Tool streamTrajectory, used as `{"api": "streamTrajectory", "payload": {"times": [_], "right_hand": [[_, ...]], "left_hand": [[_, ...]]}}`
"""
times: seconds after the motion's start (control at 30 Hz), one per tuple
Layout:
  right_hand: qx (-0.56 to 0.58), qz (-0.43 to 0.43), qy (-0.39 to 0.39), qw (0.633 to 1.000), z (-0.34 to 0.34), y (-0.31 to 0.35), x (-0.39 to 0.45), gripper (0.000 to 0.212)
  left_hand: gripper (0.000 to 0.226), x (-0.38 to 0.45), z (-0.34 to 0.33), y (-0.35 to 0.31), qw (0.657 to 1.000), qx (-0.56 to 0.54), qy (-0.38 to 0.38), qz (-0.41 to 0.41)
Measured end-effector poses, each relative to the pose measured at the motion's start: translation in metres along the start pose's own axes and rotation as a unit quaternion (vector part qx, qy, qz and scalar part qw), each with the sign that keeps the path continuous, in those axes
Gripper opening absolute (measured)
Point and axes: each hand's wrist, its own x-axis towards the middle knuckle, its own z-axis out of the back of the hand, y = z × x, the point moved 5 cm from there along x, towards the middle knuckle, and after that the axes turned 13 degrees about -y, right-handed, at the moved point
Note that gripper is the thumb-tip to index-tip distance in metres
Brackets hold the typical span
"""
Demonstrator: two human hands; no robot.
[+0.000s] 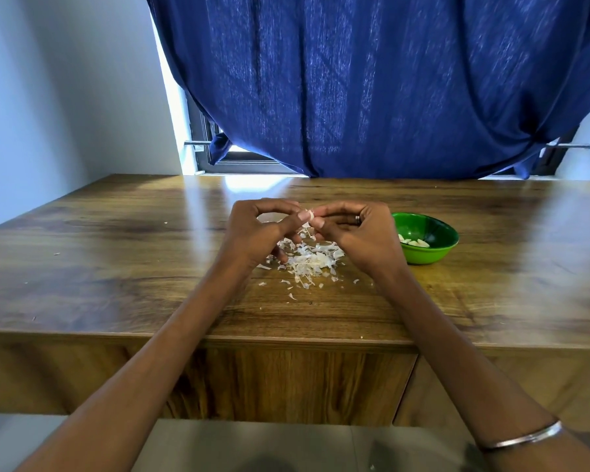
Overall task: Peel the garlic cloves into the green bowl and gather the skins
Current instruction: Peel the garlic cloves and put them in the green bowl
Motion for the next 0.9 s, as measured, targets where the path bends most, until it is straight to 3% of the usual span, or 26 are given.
{"api": "streamTrajectory", "payload": {"times": [0.9], "right_hand": [[0.038,-0.036,0.021,0.998,-0.0028,0.0032,-0.0036,0.015]], "left_hand": [[0.014,0.0036,-0.0044,0.0027,1.000,0.008,0.001,-0.025]]}}
